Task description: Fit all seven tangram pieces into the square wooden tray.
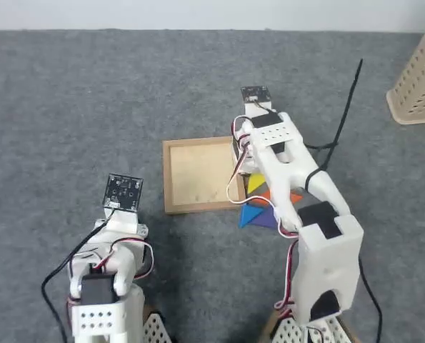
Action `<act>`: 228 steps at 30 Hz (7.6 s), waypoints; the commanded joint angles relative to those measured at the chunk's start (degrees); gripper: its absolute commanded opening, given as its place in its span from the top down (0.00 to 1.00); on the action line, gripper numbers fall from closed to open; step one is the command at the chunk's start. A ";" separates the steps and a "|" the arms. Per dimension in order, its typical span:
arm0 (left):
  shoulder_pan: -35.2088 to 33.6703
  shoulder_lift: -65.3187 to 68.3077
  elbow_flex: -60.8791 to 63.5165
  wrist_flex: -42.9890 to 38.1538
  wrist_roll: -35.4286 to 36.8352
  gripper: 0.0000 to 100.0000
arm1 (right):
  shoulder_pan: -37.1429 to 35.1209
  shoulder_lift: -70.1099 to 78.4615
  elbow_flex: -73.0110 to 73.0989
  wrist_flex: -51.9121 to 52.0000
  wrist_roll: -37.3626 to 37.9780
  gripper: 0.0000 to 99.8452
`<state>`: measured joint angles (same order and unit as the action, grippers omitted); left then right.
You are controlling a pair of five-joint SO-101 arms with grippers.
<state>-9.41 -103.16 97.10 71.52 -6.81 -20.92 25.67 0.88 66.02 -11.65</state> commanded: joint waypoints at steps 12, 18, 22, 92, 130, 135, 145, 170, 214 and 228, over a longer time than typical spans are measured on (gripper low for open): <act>-0.26 0.00 -0.48 0.26 -0.53 0.99 | 5.93 1.45 -2.02 -0.40 -0.62 0.82; -0.26 0.00 -0.48 0.26 -0.53 0.99 | 7.69 0.84 -2.02 -0.22 -0.62 0.89; -0.26 0.00 -0.48 0.26 -0.53 0.99 | 7.34 -1.63 -3.52 3.65 3.52 0.86; -0.26 0.00 -0.48 0.26 -0.53 0.99 | -15.25 -0.31 -26.64 17.45 51.69 0.99; -0.26 0.00 -0.48 0.26 -0.53 0.99 | -8.13 3.82 -65.67 36.88 24.88 0.99; -0.26 0.00 -0.48 0.26 -0.53 0.99 | -8.22 -2.07 -61.54 36.97 20.75 0.99; -0.26 0.00 -0.48 0.26 -0.53 0.99 | -8.22 -22.55 -12.92 16.13 17.58 0.99; -0.26 0.00 -0.48 0.26 -0.53 0.99 | -2.15 -1.01 -1.85 -5.49 17.32 0.87; -0.26 0.00 -0.48 0.26 -0.53 0.99 | 3.38 -0.22 -2.73 -3.21 12.48 0.83; -0.26 0.00 -0.48 0.26 -0.53 0.99 | 5.93 -7.87 -2.81 0.84 12.40 0.83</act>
<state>-9.41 -103.16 97.10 71.52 -6.81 -18.02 24.26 -0.09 64.26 -0.22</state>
